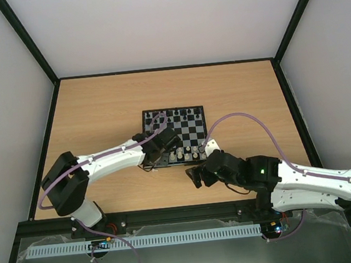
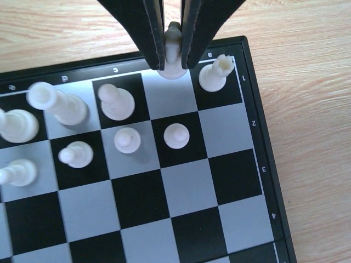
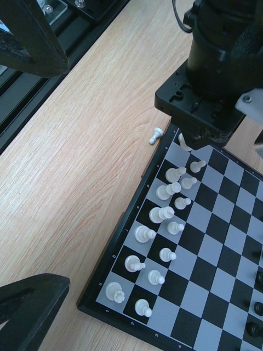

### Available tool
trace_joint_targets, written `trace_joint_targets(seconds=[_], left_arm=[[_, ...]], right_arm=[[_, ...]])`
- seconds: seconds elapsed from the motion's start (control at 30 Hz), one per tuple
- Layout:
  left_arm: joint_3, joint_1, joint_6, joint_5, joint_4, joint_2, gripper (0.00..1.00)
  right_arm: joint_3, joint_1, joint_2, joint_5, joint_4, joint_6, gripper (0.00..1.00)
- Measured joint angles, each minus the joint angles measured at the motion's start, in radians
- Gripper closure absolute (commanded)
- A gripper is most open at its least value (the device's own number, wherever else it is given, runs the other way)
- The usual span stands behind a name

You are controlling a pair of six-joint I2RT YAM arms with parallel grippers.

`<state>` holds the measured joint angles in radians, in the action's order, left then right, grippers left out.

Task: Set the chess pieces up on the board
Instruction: Place the chess piece on the chessboard.

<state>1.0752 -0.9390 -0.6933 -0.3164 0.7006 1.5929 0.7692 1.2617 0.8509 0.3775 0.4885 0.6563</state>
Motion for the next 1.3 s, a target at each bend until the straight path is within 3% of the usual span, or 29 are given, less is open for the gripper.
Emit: trace_joint_targets(seconds=[0.93,1.3], left_arm=[[-0.05,0.053,0.055,0.059,-0.117,0.082,0.97],[-0.05,0.059,0.058,0.066,-0.119,0.083,0.83]], right_arm=[[-0.01,-0.005,0.001,-0.019,-0.016,-0.006,0.01],[-0.011,-0.006,0.001,-0.026,-0.018,-0.006,0.01]])
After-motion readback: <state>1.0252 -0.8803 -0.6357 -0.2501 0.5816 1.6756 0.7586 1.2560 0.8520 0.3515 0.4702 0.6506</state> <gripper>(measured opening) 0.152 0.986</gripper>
